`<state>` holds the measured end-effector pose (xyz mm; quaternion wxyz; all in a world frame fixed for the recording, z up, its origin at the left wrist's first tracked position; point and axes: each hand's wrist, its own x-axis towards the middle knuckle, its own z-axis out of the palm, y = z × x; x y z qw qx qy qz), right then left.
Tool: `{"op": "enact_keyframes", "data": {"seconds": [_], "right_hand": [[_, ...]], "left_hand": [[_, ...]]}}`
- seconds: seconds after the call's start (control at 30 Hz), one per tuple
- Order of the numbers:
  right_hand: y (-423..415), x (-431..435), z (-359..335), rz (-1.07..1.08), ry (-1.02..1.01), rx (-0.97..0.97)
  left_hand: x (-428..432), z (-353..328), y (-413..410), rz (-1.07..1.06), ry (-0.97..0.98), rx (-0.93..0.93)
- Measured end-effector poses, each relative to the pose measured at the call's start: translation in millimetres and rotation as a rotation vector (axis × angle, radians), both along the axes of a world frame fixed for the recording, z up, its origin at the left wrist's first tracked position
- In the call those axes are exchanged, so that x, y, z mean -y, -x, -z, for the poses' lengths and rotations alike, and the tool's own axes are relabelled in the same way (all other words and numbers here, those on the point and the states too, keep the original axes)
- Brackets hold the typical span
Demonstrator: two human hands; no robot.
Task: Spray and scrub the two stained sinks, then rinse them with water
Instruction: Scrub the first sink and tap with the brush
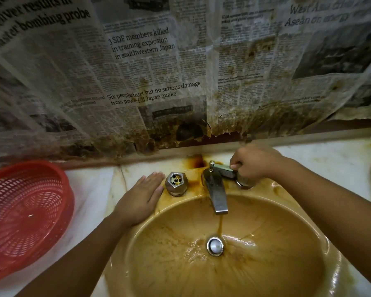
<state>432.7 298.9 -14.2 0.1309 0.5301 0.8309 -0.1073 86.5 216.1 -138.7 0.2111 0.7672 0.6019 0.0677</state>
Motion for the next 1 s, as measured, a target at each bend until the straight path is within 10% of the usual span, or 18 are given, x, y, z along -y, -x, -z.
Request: {"op": "enact_keyframes", "data": {"seconds": [0.37, 1.0], "right_hand": [[-4.2, 79.8, -7.1, 0.146, -0.153, -0.036], [-17.5, 174.6, -4.4, 0.458, -0.169, -0.423]], "left_hand": [[56.6, -8.0, -25.0, -0.194, -0.082, -0.146], [106.1, -100.3, -106.8, -0.308, -0.298, 0.347]]}}
